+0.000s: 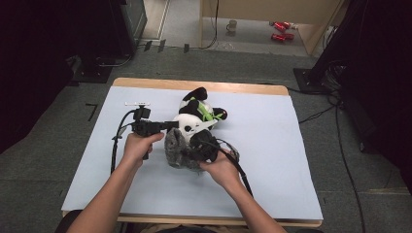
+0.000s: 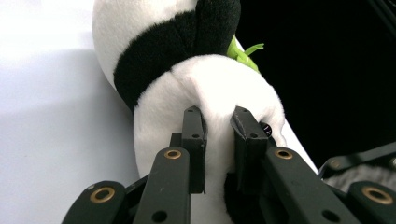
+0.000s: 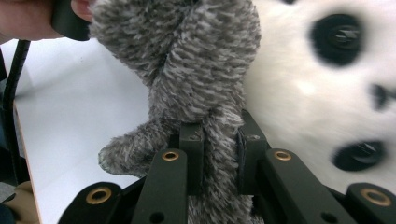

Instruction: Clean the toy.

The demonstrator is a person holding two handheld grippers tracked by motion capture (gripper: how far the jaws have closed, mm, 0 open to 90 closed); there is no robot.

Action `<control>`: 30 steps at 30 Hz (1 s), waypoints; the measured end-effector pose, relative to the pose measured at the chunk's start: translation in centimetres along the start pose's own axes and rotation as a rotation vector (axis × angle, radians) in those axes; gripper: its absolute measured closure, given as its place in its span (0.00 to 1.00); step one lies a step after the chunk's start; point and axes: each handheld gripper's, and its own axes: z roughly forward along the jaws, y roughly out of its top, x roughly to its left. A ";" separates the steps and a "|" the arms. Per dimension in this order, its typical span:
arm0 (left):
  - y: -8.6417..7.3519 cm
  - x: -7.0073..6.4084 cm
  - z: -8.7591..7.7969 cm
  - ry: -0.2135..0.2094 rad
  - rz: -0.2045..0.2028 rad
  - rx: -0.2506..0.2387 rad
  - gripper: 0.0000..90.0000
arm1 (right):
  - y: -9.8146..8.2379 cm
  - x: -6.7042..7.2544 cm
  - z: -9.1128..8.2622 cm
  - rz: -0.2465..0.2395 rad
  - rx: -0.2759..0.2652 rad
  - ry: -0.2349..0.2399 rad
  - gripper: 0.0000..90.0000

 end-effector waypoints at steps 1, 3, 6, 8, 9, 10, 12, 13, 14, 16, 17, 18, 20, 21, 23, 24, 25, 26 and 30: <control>0.0 0.0 0.0 0.002 0.001 0.001 0.87 | -0.1 -0.1 -0.2 0.004 -0.002 -0.001 0.86; -0.1 0.2 -0.1 0.004 -0.002 0.002 0.87 | -0.2 -0.5 -0.7 0.008 -0.007 -0.007 0.86; -0.1 0.3 -0.1 0.006 -0.001 0.005 0.87 | -0.5 -0.9 -1.5 0.019 -0.014 -0.016 0.86; -0.1 0.3 -0.1 0.006 0.000 0.006 0.87 | -0.7 -1.5 -2.0 0.026 -0.023 -0.021 0.86; -0.1 0.3 -0.1 0.007 0.001 0.008 0.87 | -0.8 -1.7 -2.2 0.030 -0.025 -0.026 0.86; -0.1 0.3 -0.1 0.008 0.000 0.006 0.87 | -0.8 -1.9 -2.4 0.035 -0.026 -0.029 0.86; -0.1 0.3 -0.1 0.011 0.003 0.008 0.86 | -1.0 -2.3 -2.7 0.041 -0.030 -0.038 0.86; -0.1 0.3 -0.1 0.011 0.000 0.009 0.86 | -1.1 -2.5 -2.9 0.045 -0.033 -0.042 0.86; -0.1 0.4 -0.1 0.013 0.002 0.010 0.86 | -1.2 -2.8 -3.1 0.051 -0.036 -0.049 0.86; -0.1 0.4 -0.1 0.010 0.001 0.011 0.86 | -1.4 -3.2 -3.5 0.060 -0.041 -0.061 0.86; -0.1 0.4 -0.1 0.011 0.001 0.011 0.86 | -1.5 -3.4 -3.6 0.069 -0.044 -0.066 0.86; -0.1 0.5 -0.1 0.011 0.002 0.011 0.86 | -1.6 -3.7 -3.7 0.076 -0.048 -0.069 0.86; 0.0 0.5 -0.1 0.012 0.005 0.015 0.86 | -1.9 -4.2 -4.0 0.093 -0.055 -0.068 0.86; 0.0 0.5 -0.1 0.013 0.006 0.017 0.86 | -2.0 -4.5 -4.1 0.096 -0.057 -0.074 0.86; 0.1 0.5 0.0 0.016 0.008 0.016 0.86 | -2.2 -5.0 -4.3 0.108 -0.062 -0.078 0.86; 0.2 0.5 0.0 0.017 0.010 0.019 0.86 | -2.3 -5.3 -4.4 0.111 -0.069 -0.077 0.86; 0.3 0.5 0.0 0.021 0.012 0.020 0.86 | -2.3 -5.6 -4.4 0.118 -0.071 -0.079 0.86; 0.4 0.5 0.0 0.022 0.016 0.019 0.86 | -2.4 -5.9 -4.6 0.124 -0.073 -0.081 0.86; 0.3 0.4 0.0 0.033 0.040 0.026 0.86 | -2.8 -6.8 -5.1 0.148 -0.090 -0.093 0.86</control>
